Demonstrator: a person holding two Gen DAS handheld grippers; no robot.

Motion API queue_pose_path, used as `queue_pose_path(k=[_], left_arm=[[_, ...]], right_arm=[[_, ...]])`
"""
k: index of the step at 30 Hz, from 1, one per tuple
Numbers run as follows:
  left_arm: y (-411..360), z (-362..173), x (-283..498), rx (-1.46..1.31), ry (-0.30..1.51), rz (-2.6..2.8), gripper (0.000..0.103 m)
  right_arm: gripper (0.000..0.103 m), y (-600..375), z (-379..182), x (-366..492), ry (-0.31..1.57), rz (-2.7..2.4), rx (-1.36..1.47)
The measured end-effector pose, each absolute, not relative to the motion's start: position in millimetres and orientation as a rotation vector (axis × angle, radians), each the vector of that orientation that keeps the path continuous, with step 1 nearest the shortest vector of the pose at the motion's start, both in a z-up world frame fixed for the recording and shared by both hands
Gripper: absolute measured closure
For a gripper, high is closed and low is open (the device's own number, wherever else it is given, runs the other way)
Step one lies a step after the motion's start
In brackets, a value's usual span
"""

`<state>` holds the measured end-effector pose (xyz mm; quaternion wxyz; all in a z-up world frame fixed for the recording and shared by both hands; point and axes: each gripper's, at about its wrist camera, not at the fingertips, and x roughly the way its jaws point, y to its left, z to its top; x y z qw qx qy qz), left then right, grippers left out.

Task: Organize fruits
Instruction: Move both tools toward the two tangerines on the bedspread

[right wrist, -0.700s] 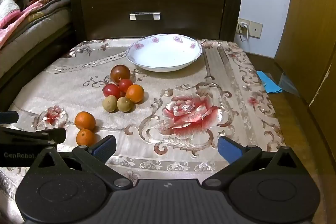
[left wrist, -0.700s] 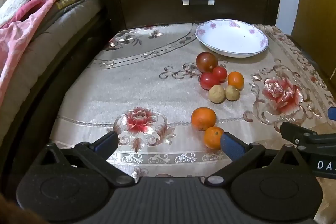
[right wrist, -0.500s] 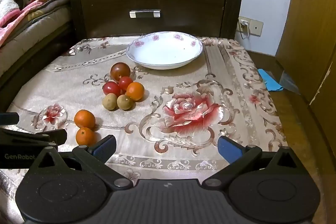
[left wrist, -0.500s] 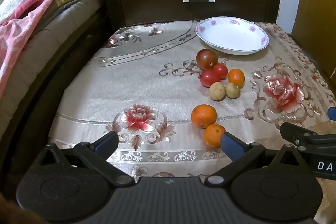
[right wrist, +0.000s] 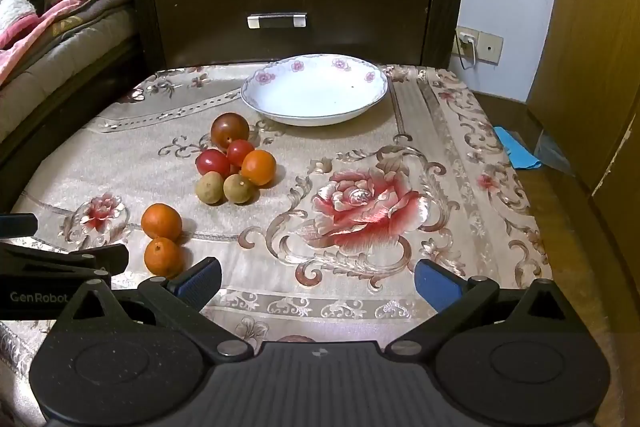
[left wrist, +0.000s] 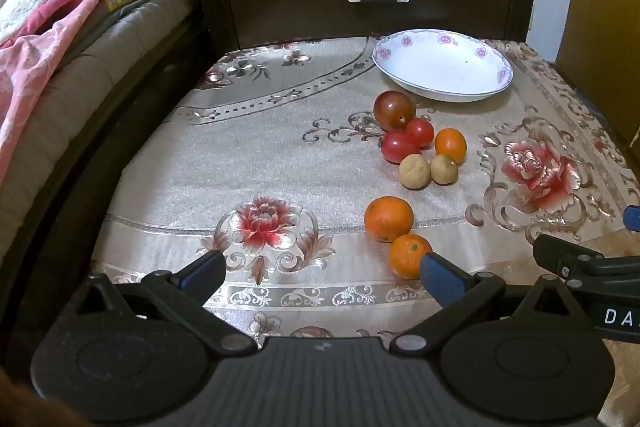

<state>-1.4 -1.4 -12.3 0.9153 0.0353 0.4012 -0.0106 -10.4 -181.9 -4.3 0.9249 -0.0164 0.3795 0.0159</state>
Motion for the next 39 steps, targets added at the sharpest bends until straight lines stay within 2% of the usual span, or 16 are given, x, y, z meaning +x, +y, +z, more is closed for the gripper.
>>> queue_pose_path(k=[39], left_arm=[[8, -15, 1, 0.052, 0.845, 0.001, 0.000]], right_arm=[[0.007, -172, -13, -7, 0.805, 0.069, -0.038]])
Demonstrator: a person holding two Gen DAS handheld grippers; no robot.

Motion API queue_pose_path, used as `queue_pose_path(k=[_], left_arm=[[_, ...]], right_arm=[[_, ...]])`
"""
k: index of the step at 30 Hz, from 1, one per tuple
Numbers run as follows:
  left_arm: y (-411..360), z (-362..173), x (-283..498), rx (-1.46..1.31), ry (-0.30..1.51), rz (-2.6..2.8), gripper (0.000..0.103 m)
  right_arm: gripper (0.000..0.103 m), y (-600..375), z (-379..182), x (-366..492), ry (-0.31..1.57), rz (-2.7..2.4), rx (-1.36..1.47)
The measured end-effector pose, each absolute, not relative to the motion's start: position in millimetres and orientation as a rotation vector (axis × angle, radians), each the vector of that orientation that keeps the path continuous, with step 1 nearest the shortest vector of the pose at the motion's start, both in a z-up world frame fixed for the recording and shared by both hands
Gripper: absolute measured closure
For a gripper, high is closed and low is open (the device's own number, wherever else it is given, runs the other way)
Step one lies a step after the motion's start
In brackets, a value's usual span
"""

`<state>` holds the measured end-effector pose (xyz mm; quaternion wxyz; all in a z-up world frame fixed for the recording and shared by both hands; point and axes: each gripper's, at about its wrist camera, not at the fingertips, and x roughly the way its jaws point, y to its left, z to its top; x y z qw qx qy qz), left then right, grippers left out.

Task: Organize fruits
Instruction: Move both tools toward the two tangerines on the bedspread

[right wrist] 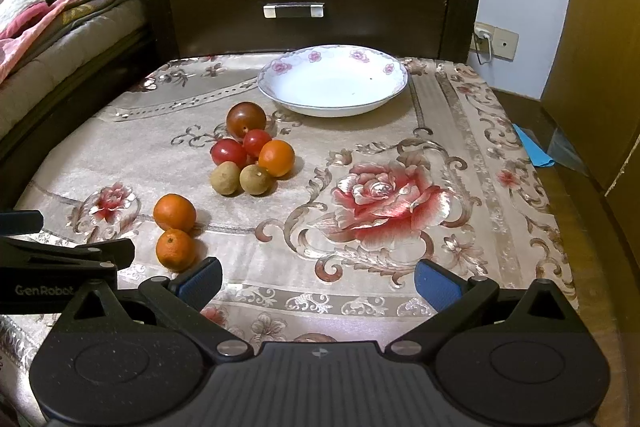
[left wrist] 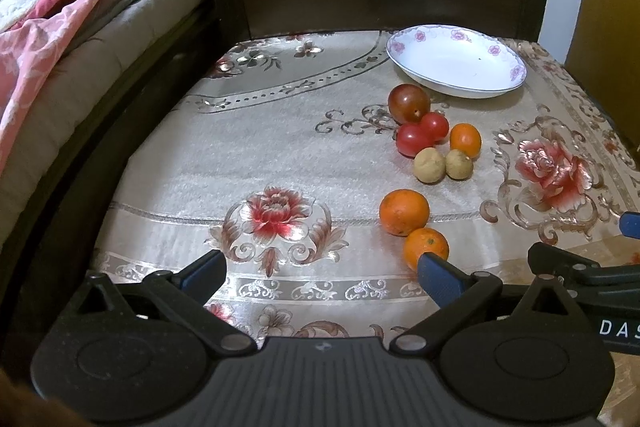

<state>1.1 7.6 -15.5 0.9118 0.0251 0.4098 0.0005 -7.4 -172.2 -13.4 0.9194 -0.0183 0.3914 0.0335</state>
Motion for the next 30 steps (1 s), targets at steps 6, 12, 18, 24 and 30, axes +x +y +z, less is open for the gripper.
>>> queue_pose_path(k=[6, 12, 18, 24, 30], left_arm=[[9, -15, 0, 0.053, 0.846, 0.005, 0.000], [11, -15, 1, 0.049, 0.848, 0.015, 0.000], [20, -17, 1, 0.031, 0.855, 0.037, 0.000], [22, -15, 2, 0.041, 0.857, 0.058, 0.000], [28, -8, 5, 0.083, 0.821, 0.103, 0.000]], right_arm=[[0.007, -171, -14, -7, 0.807, 0.073, -0.040], [0.007, -169, -16, -4, 0.814, 0.066, -0.046], [0.007, -166, -18, -2, 0.818, 0.080, -0.048], [0.007, -161, -18, 2, 0.818, 0.104, -0.046], [0.014, -154, -18, 6, 0.824, 0.164, -0.063]])
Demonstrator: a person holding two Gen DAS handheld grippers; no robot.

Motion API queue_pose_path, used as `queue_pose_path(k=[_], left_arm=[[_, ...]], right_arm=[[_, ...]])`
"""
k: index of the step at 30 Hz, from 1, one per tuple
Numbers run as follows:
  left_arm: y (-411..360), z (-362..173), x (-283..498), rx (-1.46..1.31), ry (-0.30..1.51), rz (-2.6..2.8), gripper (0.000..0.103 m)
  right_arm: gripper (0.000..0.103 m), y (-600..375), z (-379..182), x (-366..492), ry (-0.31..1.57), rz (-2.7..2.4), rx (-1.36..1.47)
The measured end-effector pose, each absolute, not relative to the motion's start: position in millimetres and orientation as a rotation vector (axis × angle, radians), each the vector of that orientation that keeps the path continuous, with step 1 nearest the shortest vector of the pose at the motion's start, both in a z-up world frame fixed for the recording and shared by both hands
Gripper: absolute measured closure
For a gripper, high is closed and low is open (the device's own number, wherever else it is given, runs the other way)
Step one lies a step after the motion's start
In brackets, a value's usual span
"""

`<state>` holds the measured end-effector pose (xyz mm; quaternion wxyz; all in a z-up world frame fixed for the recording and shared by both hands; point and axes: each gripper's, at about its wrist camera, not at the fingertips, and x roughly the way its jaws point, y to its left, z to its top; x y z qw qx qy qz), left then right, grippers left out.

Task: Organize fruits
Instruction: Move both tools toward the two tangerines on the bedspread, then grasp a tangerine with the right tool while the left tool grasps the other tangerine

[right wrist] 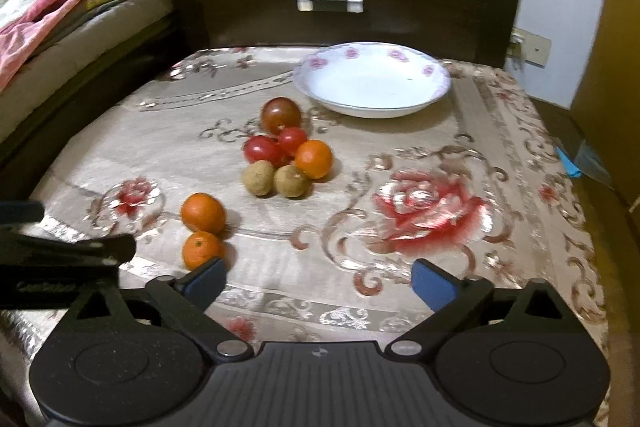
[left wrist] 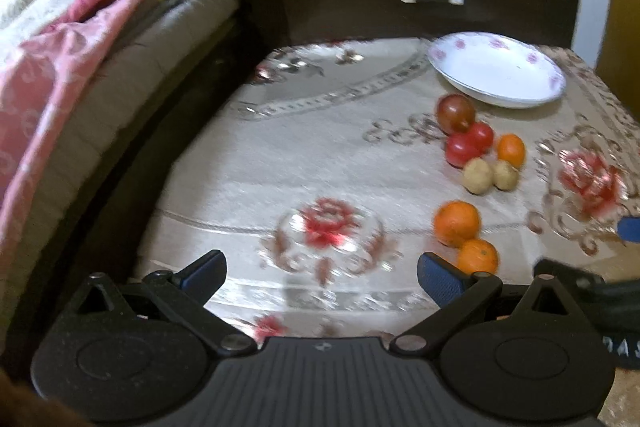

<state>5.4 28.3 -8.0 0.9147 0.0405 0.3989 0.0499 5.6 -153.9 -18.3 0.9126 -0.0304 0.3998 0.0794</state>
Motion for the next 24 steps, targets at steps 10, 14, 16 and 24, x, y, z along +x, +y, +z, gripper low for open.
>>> queue_pose_path(k=[10, 14, 16, 24], left_arm=[[53, -3, 14, -0.017, 0.819, 0.151, 0.000], [50, -5, 17, -0.023, 0.819, 0.147, 0.000], [51, -5, 19, -0.022, 0.816, 0.145, 0.000], [46, -8, 25, -0.029, 0.816, 0.097, 0.000]], right_arm=[[0.040, -130, -20, 13, 0.853, 0.338, -0.104], [0.048, -117, -26, 18, 0.876, 0.409, -0.112], [0.052, -110, -29, 20, 0.881, 0.430, -0.127], [0.080, -101, -38, 32, 0.906, 0.479, -0.139]])
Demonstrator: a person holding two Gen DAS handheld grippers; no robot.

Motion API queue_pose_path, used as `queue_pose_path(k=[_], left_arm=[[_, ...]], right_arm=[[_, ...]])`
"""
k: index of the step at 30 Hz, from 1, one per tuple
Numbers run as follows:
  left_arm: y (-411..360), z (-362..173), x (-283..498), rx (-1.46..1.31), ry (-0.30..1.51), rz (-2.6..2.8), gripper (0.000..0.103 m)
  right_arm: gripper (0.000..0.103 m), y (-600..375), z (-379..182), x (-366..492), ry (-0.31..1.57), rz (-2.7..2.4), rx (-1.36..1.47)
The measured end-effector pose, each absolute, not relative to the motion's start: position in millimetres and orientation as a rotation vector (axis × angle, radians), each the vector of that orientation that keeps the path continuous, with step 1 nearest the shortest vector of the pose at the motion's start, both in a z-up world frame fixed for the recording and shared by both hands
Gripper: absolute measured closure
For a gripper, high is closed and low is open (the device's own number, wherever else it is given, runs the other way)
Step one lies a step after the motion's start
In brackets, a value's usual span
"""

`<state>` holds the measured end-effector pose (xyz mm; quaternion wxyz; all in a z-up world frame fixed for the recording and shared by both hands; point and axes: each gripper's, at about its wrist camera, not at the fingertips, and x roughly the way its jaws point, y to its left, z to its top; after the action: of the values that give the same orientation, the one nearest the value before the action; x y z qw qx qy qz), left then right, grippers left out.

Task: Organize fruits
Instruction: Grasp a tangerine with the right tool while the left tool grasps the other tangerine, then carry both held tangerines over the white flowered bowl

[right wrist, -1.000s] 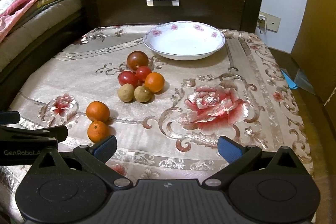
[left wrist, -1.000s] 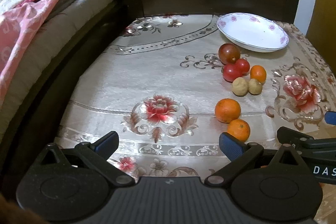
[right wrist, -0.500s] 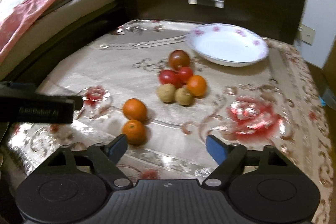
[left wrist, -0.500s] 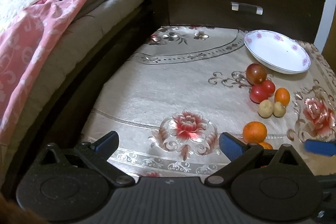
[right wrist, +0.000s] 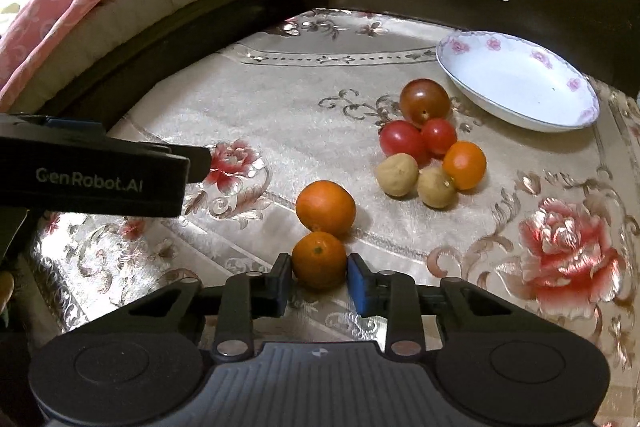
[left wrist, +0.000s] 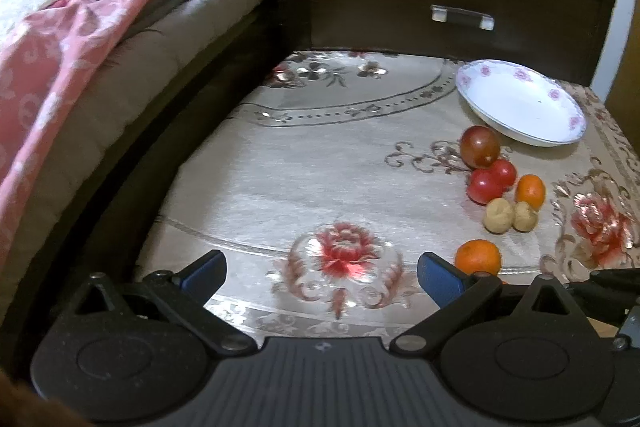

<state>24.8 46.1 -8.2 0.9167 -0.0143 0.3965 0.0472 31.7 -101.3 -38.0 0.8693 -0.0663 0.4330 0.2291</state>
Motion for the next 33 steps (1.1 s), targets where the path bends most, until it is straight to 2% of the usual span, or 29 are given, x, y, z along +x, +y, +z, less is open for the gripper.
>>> queue_pose_path(k=[14, 21, 23, 28, 33], left_arm=[[-9, -27, 44, 0.108, 0.834, -0.080, 0.000], [-21, -33, 54, 0.088, 0.848, -0.175, 0.017], [-22, -35, 56, 0.068, 0.859, -0.189, 0.018], [-26, -40, 63, 0.011, 0.894, -0.257, 0.041], [-36, -38, 61, 0.053, 0.901, -0.273, 0.056]], right_arm=[[0.080, -167, -28, 28, 0.938, 0.356, -0.003], [0.080, -174, -34, 29, 0.966, 0.345, 0.017], [0.080, -175, -34, 30, 0.969, 0.345, 0.025], [0.079, -177, -33, 33, 0.973, 0.332, 0.036], [0.080, -182, -29, 31, 0.968, 0.319, 0.047]])
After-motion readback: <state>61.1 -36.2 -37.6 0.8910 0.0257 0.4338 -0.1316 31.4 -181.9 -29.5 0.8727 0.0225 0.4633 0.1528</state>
